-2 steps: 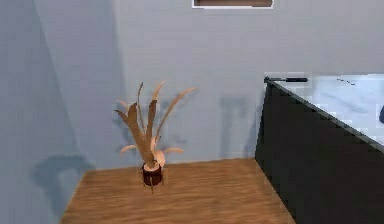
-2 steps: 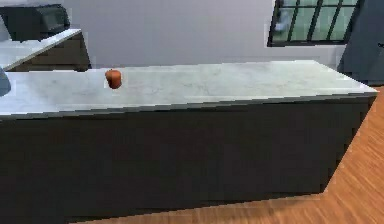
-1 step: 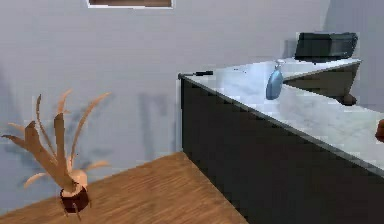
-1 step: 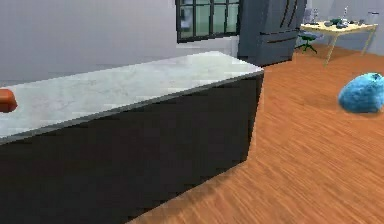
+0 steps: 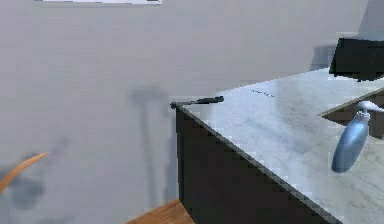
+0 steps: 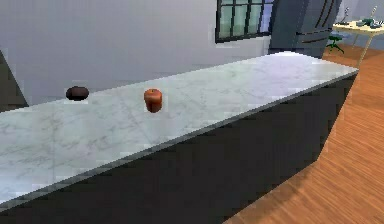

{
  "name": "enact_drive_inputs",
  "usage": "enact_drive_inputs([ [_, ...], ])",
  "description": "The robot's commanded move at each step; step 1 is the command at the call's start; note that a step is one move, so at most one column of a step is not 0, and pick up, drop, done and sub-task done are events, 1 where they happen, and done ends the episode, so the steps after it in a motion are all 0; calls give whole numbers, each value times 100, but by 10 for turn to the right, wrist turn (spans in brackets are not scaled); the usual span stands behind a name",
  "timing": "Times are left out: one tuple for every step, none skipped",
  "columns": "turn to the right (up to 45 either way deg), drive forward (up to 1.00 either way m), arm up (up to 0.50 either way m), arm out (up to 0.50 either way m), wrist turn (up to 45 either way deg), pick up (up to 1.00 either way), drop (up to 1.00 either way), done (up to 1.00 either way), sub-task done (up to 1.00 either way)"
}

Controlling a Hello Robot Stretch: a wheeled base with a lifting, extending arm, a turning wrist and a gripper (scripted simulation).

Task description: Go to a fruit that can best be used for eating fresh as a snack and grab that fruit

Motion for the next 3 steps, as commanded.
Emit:
enact_drive_inputs([
  [0,0,50,0,0,0,0,0,0],
  [0,0,38,0,0,0,0,0,0],
  [0,0,0,50,0,0,0,0,0],
])
